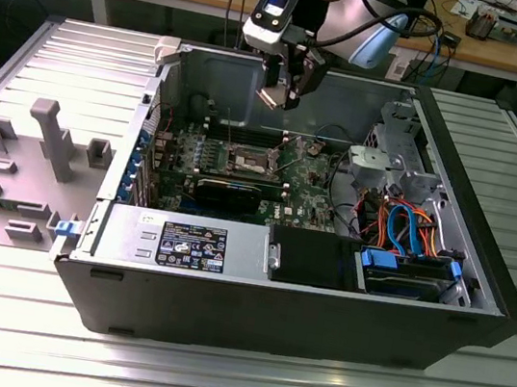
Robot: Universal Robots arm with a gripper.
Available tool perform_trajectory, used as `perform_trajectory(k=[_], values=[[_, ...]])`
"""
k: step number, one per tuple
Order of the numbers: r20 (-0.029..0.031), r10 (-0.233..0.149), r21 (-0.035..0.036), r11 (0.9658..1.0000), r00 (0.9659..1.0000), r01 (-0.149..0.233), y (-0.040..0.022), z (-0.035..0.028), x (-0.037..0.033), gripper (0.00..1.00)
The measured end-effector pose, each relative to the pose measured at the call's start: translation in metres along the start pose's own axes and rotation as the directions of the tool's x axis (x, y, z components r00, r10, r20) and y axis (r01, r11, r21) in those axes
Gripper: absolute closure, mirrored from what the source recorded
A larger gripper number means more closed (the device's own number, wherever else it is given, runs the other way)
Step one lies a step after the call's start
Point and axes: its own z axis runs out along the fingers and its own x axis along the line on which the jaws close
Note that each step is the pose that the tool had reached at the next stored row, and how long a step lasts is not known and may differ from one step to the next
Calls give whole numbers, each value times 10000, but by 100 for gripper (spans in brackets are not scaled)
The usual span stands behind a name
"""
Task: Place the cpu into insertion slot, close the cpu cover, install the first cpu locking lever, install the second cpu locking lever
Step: 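Place the cpu into insertion slot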
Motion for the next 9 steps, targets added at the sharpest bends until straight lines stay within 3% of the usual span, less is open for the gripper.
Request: perform_trajectory(k=[5,9], values=[[52,669,-7,9978,9977,-669,-4,47,0,46],[56,738,-9,9973,9973,-738,-4,49,0,46]])
